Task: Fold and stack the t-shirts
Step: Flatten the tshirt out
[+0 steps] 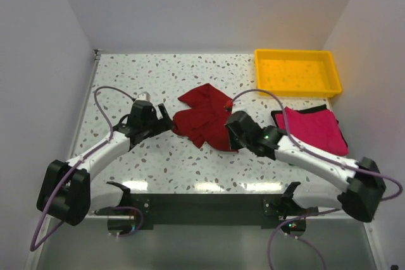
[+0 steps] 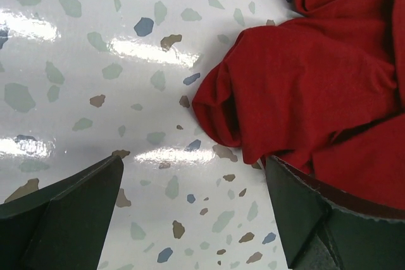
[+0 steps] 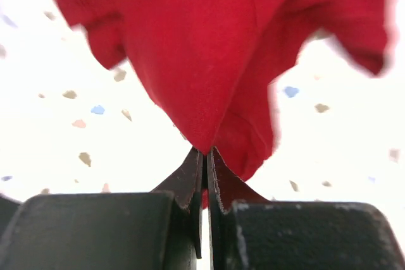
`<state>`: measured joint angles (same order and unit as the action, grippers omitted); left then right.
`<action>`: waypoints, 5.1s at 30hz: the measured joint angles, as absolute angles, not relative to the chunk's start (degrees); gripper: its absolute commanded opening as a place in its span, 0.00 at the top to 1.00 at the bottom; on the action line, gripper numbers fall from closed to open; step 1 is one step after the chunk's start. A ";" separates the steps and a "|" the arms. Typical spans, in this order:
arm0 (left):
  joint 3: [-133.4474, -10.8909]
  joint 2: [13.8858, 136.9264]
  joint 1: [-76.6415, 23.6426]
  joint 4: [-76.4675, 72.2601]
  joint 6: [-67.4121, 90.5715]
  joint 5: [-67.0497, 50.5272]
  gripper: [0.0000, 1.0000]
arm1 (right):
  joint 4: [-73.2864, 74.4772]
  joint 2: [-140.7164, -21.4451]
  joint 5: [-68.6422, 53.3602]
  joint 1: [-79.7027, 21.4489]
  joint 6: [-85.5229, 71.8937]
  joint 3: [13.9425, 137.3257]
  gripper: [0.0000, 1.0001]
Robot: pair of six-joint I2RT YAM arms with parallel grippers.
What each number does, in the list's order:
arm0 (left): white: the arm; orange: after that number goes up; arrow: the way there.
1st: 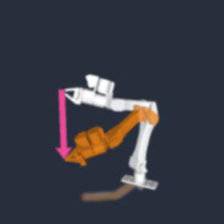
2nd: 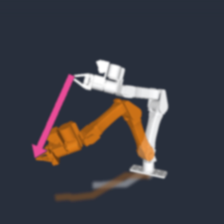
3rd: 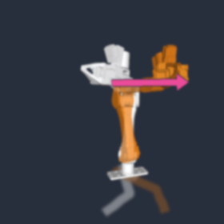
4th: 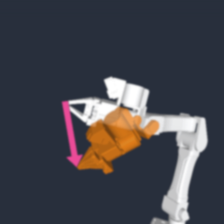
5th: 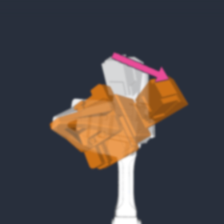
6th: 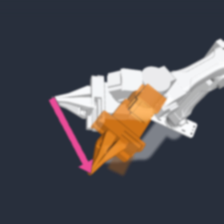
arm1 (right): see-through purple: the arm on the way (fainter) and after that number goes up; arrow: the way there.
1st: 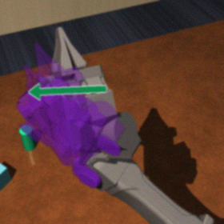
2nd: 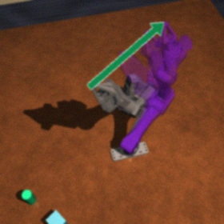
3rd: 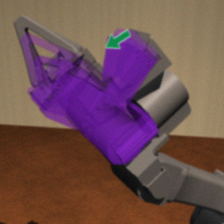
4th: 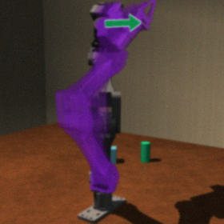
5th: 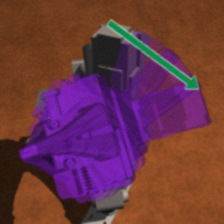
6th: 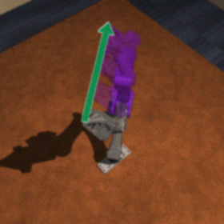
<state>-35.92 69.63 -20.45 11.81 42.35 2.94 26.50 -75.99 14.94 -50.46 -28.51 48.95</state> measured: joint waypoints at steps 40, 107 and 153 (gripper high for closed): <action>-85.86 121.43 -31.00 11.20 27.20 -7.73 0.04 | 46.35 -53.63 35.53 -45.54 -27.99 51.96 1.00; -113.93 56.73 -26.76 33.04 22.68 34.85 1.00 | 38.76 -58.52 6.11 -33.71 -4.91 119.48 1.00; -26.87 53.39 -0.36 24.95 44.10 13.37 1.00 | 25.50 -59.44 -11.55 -22.50 -11.79 40.73 0.95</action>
